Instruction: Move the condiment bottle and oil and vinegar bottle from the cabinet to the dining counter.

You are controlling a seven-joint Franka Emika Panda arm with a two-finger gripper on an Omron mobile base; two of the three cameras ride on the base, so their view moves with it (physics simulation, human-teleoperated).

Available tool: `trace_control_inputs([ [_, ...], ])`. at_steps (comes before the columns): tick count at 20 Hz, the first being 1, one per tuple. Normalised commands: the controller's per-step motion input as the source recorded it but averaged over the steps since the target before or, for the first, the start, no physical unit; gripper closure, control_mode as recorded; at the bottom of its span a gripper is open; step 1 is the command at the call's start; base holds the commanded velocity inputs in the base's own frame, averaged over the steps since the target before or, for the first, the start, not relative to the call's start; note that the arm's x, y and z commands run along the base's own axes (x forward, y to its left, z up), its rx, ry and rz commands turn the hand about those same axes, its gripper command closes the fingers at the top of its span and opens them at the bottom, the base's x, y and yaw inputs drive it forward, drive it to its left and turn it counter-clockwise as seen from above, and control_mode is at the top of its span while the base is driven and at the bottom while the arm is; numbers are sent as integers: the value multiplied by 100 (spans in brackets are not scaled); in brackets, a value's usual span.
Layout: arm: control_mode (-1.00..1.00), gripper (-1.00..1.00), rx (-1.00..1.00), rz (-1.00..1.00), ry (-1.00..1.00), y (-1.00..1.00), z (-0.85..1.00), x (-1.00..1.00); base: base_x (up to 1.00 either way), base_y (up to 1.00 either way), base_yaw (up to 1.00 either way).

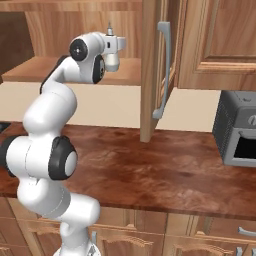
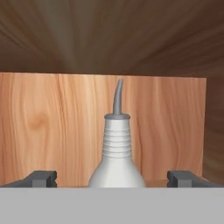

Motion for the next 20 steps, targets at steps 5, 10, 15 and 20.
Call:
trace_control_inputs([
  [5,-100,-100,0,0,0,0,-13,8,0,0,0],
  [10,-100,-100,-1,0,0,0,-4,2,0,0,0],
  [15,-100,-100,0,0,0,0,-1,4,0,0,0],
  [20,-100,-100,0,0,0,-4,-8,16,0,0,0],
])
